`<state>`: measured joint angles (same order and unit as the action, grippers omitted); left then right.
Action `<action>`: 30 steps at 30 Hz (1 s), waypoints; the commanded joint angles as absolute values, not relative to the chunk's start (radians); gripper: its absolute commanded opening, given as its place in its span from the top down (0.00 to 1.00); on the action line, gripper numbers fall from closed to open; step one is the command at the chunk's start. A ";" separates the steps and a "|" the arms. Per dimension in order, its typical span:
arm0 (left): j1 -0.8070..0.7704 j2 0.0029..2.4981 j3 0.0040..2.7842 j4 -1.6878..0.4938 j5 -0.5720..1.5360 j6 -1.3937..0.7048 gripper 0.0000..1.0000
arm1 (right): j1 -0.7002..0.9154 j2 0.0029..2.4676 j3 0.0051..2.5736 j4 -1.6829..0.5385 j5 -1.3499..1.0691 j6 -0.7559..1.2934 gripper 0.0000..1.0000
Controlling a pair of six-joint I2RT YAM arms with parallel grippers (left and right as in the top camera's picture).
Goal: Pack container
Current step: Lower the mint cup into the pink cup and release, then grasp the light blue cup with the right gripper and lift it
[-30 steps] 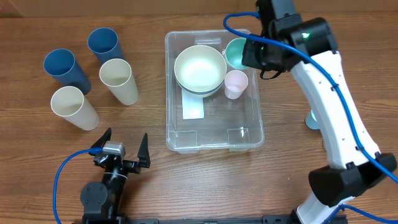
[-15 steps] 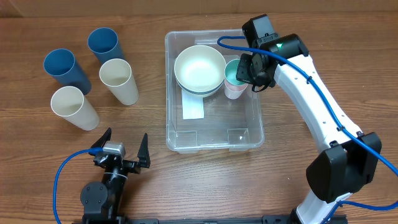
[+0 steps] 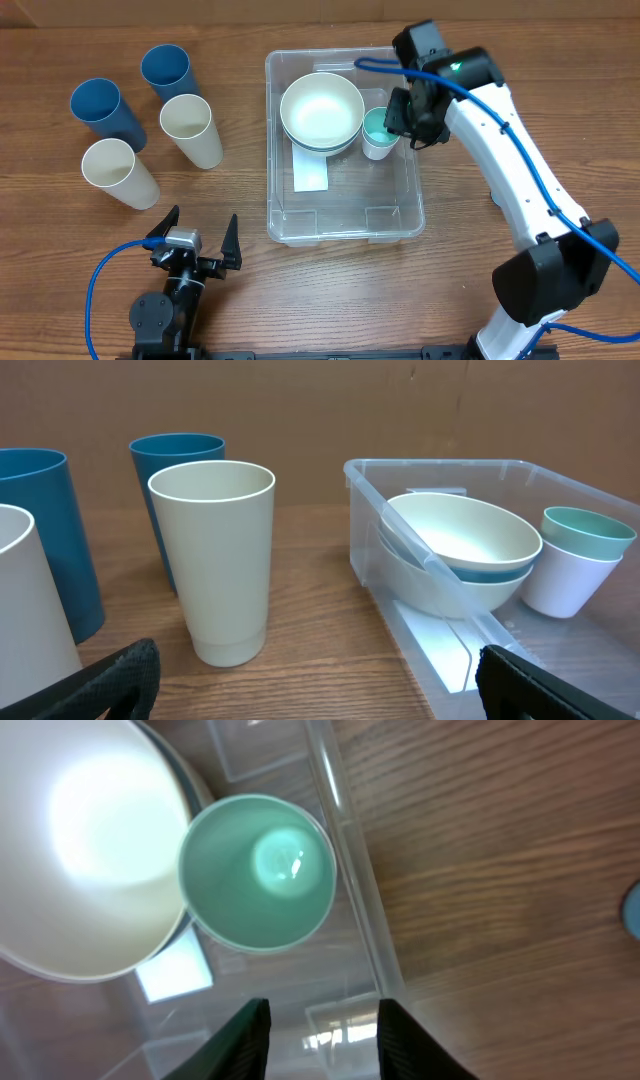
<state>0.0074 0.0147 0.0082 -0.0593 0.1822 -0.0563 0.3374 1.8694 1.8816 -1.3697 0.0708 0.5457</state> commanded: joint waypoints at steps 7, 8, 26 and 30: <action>0.013 0.004 0.005 -0.060 0.176 -0.067 0.00 | -0.118 1.760 1.975 -1.590 0.123 0.495 0.67; 0.013 0.004 0.005 -0.059 0.176 -0.067 0.00 | -0.173 1.760 1.968 -1.593 0.123 0.482 0.67; 0.013 0.004 0.005 -0.059 0.176 -0.067 0.00 | -0.431 1.751 1.407 -1.166 -0.094 0.284 0.65; 0.013 0.004 0.005 -0.059 0.176 -0.067 0.00 | -0.431 1.751 1.364 -1.127 -0.091 0.284 0.65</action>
